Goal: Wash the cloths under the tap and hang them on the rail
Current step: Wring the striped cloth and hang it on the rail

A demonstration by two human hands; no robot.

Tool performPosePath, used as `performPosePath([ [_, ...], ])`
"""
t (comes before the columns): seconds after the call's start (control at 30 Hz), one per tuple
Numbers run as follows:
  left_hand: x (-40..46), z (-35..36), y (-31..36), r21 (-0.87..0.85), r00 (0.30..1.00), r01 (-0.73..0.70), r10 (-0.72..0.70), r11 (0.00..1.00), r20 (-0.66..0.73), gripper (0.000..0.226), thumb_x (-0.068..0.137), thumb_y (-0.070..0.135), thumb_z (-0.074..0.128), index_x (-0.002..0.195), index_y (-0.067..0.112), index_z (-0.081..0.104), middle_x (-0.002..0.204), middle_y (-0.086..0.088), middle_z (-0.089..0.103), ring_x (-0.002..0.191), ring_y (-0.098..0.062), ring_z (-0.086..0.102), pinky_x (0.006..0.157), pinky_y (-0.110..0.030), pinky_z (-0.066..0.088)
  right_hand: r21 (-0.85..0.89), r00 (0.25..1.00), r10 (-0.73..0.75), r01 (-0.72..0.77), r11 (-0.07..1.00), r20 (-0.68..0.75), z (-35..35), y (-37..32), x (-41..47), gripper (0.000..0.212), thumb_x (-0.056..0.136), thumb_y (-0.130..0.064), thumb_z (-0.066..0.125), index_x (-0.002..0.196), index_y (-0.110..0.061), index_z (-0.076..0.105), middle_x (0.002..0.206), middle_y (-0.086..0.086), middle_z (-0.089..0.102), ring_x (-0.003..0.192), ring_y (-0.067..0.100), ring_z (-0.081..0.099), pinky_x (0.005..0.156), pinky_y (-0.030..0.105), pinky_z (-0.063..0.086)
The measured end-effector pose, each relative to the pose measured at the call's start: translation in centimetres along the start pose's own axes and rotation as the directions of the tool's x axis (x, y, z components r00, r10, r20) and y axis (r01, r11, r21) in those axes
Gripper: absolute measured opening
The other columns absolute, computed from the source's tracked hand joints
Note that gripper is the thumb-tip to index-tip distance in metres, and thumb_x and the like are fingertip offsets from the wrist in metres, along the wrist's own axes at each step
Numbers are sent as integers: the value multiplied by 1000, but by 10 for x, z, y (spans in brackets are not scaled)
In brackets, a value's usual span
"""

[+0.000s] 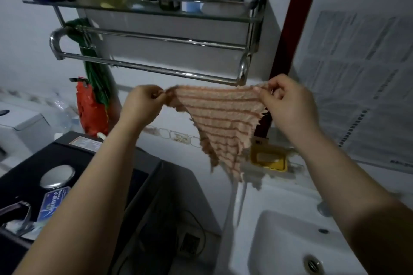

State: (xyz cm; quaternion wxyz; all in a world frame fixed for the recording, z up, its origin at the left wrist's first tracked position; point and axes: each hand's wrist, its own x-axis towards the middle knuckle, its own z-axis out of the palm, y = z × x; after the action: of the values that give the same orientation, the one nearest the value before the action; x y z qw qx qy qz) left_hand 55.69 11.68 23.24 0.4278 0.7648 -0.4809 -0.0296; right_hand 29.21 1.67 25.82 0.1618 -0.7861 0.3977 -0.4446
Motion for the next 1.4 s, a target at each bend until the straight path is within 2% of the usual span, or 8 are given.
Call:
performPosePath([
  [0.13,8,2,22,-513,934,10,-191,858,-302,8,94,25,57,92,20,63,77,0,67,64,-12,65,53,-23,50,567,989,148,-134,813,22,18,-24,3,14,91,-19,61,83,-26,52,75,-4,67,68,9,68,59,24,53],
  [0.23,23,3,31,-593,909,-161,-114,789,-400,12,91,22,61,101,18,56,97,-1,66,87,-10,66,74,-25,54,322,993,-119,108,941,15,34,-38,9,17,90,-25,62,106,-25,55,102,-8,64,97,9,62,82,25,49],
  [0.33,55,7,32,-368,949,-296,226,881,-221,51,88,33,59,132,21,36,126,-5,56,113,-17,58,95,-39,50,-264,928,-322,364,893,190,53,-47,35,61,90,-45,53,138,-11,38,140,7,47,131,23,42,115,40,21],
  [0.5,104,12,30,300,947,-277,313,913,-79,61,92,48,48,143,20,31,138,-11,45,121,-31,48,98,-45,43,-704,915,-108,370,606,388,72,-63,74,67,92,-61,29,144,-18,29,141,13,44,130,32,40,112,63,3],
  [0.7,102,10,26,524,946,-186,297,831,-134,49,95,55,38,130,21,39,94,-8,67,82,-30,62,70,-39,50,-642,935,-179,342,686,307,69,-66,74,58,90,-54,48,133,-16,40,121,13,58,111,33,55,110,64,10],
  [0.87,60,30,0,509,712,-392,603,766,-360,38,102,35,36,97,9,63,97,-12,63,88,-31,58,77,-41,45,-592,814,-520,558,581,258,75,-48,38,20,93,-21,49,90,-14,67,85,5,68,82,28,64,112,60,12],
  [1.23,56,43,0,474,817,-384,531,792,-224,42,101,37,30,120,13,58,119,-10,61,113,-28,52,99,-37,33,-683,815,-482,552,479,321,60,-23,38,34,86,-8,55,118,-14,61,104,10,67,118,32,52,107,71,-2],
  [1.4,2,90,27,326,507,-697,760,639,-407,23,92,17,54,113,11,52,115,-12,55,100,-28,52,82,-39,44,-540,737,-660,619,571,146,46,15,11,34,83,-13,59,117,-18,62,121,5,62,122,27,52,111,61,15],
])
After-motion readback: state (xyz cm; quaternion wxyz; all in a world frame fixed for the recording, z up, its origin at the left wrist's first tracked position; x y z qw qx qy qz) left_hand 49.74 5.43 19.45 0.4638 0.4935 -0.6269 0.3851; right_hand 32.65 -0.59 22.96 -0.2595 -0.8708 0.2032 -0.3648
